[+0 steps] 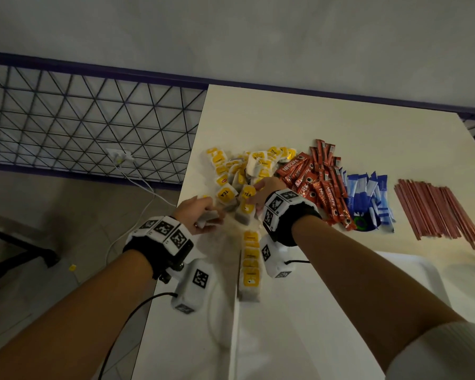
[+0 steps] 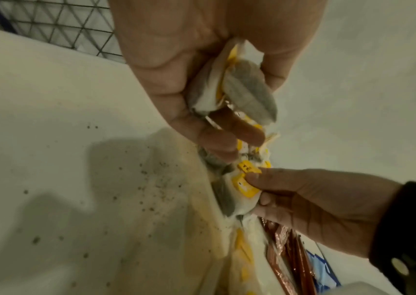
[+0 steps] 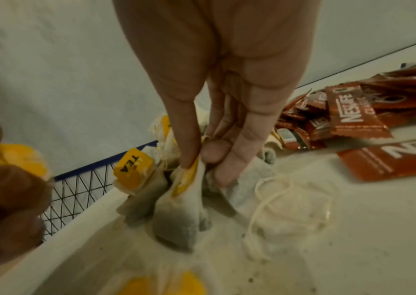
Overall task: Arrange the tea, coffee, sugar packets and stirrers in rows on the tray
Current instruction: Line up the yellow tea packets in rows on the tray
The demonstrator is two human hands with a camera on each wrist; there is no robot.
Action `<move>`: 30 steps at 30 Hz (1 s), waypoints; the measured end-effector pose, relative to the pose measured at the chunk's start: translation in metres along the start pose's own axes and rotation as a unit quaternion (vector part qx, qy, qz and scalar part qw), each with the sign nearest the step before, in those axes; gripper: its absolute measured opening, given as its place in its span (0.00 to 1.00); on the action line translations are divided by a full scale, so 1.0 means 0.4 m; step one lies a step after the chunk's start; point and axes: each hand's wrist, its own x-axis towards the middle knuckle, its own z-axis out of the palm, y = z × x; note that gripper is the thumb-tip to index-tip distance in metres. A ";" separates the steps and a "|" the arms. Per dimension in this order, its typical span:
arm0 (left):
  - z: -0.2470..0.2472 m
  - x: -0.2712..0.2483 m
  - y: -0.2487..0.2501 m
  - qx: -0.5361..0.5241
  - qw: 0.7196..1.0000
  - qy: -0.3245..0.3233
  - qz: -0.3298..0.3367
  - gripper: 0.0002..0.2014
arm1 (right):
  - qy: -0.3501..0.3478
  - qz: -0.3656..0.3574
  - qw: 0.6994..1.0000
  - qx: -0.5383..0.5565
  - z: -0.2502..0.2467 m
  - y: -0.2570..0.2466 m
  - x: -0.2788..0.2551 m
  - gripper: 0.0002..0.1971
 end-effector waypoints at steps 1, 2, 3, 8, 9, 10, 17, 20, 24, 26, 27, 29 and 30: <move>-0.002 -0.007 0.001 -0.035 0.999 -0.006 -0.006 0.04 | -0.011 -0.003 1.000 -0.002 -0.005 -0.001 0.003 0.23; -0.004 -0.017 0.001 -0.053 0.999 -0.012 -0.005 0.04 | -0.017 -0.003 1.000 0.005 -0.010 -0.004 -0.001 0.23; -0.005 -0.029 0.000 -0.062 0.998 -0.017 0.000 0.06 | -0.019 -0.005 1.000 0.019 -0.014 -0.002 0.002 0.22; -0.002 -0.045 -0.016 -0.067 0.997 -0.019 0.024 0.11 | -0.046 -0.035 0.998 0.034 -0.035 -0.004 -0.030 0.08; 0.001 -0.049 -0.016 -0.068 0.997 -0.011 0.026 0.11 | -0.053 -0.051 0.997 0.033 -0.040 -0.002 -0.032 0.12; 0.004 -0.051 -0.015 -0.072 0.997 -0.001 0.025 0.10 | -0.059 -0.065 0.995 0.037 -0.045 -0.003 -0.043 0.13; 0.051 -0.094 -0.022 -0.143 0.990 -0.002 0.007 0.15 | -0.187 -0.102 0.965 0.155 -0.068 -0.005 -0.155 0.10; 0.093 -0.124 -0.044 -0.168 0.979 -0.113 0.030 0.22 | -0.170 -0.123 0.972 0.102 -0.069 0.008 -0.186 0.06; 0.149 -0.163 -0.084 -0.118 0.985 -0.104 0.073 0.12 | -0.142 -0.139 0.979 0.046 -0.069 0.043 -0.206 0.09; 0.160 -0.172 -0.096 -0.108 0.988 -0.074 0.081 0.07 | -0.142 -0.151 0.978 0.032 -0.070 0.060 -0.220 0.09; 0.165 -0.179 -0.101 -0.109 0.989 -0.067 0.081 0.05 | -0.140 -0.159 0.977 0.028 -0.069 0.068 -0.229 0.10; 0.169 -0.189 -0.111 -0.115 0.989 -0.044 0.083 0.04 | -0.130 -0.174 0.975 0.054 -0.067 0.082 -0.243 0.13; 0.170 -0.194 -0.116 -0.122 0.988 -0.028 0.087 0.05 | -0.126 -0.180 0.973 0.073 -0.066 0.087 -0.251 0.15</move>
